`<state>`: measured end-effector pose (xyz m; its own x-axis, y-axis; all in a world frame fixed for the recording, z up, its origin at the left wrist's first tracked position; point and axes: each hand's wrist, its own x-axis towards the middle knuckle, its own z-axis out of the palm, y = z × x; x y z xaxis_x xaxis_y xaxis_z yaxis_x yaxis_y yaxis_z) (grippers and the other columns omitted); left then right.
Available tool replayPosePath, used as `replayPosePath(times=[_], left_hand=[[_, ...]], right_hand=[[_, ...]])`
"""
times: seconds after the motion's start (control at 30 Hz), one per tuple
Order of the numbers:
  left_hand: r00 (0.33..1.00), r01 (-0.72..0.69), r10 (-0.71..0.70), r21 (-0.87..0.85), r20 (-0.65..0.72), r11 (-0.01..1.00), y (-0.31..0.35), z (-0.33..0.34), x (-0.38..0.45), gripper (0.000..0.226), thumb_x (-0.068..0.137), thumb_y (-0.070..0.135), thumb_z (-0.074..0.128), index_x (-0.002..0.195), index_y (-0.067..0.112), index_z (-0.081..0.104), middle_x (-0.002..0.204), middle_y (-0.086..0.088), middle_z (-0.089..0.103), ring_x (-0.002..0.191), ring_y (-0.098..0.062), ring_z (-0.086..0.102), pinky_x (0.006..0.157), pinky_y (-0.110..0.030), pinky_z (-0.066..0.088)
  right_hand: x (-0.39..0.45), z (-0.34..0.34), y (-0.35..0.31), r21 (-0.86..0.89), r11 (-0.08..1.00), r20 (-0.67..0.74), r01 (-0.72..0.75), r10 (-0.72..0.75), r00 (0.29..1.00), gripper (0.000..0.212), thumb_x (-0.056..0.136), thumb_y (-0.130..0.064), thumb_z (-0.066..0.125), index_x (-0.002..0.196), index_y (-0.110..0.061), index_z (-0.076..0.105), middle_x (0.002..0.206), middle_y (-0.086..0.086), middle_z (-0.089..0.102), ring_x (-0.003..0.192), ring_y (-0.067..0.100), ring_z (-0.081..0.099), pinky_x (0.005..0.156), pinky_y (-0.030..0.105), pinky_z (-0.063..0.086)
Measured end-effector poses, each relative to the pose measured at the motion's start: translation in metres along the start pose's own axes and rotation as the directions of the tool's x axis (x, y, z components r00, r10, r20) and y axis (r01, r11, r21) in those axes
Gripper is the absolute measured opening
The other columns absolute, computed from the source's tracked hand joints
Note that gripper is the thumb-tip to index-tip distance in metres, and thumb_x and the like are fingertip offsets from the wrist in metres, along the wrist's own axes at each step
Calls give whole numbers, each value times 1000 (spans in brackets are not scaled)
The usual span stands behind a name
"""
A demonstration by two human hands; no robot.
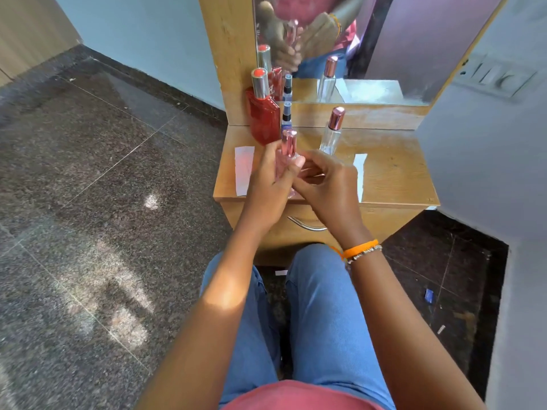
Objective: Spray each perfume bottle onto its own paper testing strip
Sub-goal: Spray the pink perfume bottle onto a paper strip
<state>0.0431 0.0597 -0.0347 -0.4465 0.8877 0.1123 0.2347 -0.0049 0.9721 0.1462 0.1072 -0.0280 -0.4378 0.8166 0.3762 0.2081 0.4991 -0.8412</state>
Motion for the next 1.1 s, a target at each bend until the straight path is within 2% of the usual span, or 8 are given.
replayPosePath(times=[0.17, 0.3, 0.47, 0.57, 0.67, 0.8, 0.93, 1.1], left_hand=[[998, -65, 68, 147, -15, 987, 3, 7, -7, 31, 94, 30, 48, 120, 14, 44, 99, 3, 55, 93, -15, 54, 80, -28, 43], [960, -265, 278, 404, 27, 876, 13, 16, -15, 34, 91, 17, 51, 121, 4, 43, 110, -12, 57, 100, -29, 53, 82, -37, 40], [975, -212, 184, 274, 124, 938, 23, 8, -21, 30, 95, 18, 49, 123, 10, 42, 101, 7, 54, 79, 3, 47, 74, 0, 32], [986, -67, 38, 176, 162, 982, 21, 5, -22, 35, 96, 28, 46, 129, 18, 38, 109, 10, 51, 92, 1, 49, 72, 7, 29], [984, -10, -13, 123, 179, 992, 18, 7, -21, 40, 94, 32, 49, 130, 21, 35, 118, 7, 48, 101, -2, 47, 72, 9, 31], [981, 12, -15, 16, 194, 1000, 16, 17, -16, 40, 87, 34, 60, 119, 23, 39, 120, 1, 56, 110, -10, 54, 96, -17, 41], [976, 10, -18, 37, 219, 999, 15, 35, -12, 61, 74, 47, 63, 121, 20, 37, 127, -2, 57, 116, -13, 55, 102, -41, 44], [949, 42, -41, 3, 314, 999, 12, 50, -7, 39, 83, 31, 63, 114, 21, 43, 116, 7, 63, 111, -8, 59, 102, -40, 45]], right_hand=[[9, -32, -23, 376, 911, 131, -169, 128, 983, 31, 86, 5, 54, 110, -12, 49, 104, 4, 63, 94, 14, 59, 86, 22, 50], [22, -12, -57, 660, 679, 95, -322, 350, 932, 10, 95, -7, 48, 98, -17, 46, 80, 2, 57, 70, 11, 53, 64, 24, 45], [42, -20, -61, 814, 475, 113, -335, 436, 893, 18, 92, -2, 41, 79, -14, 45, 43, -8, 33, 40, 7, 29, 46, 22, 29], [45, -41, -48, 871, 345, 181, -349, 436, 882, 17, 80, 2, 45, 83, -14, 44, 46, -3, 42, 45, 12, 41, 53, 24, 32], [39, -61, -18, 779, 541, 43, -317, 459, 888, 39, 70, 18, 36, 89, -16, 39, 69, 4, 55, 57, 12, 50, 56, 23, 35], [18, -82, 34, 242, 925, -228, -294, 349, 909, 44, 74, 18, 37, 100, -18, 42, 88, 4, 56, 74, 12, 51, 66, 20, 46], [6, -90, 70, -201, 939, -366, -280, 194, 910, 42, 72, 14, 48, 107, -8, 52, 100, 15, 57, 86, 22, 55, 74, 26, 47], [-2, -90, 80, -245, 940, -322, -237, 152, 934, 43, 76, 11, 54, 116, -7, 50, 111, 11, 51, 96, 16, 50, 84, 22, 47]])
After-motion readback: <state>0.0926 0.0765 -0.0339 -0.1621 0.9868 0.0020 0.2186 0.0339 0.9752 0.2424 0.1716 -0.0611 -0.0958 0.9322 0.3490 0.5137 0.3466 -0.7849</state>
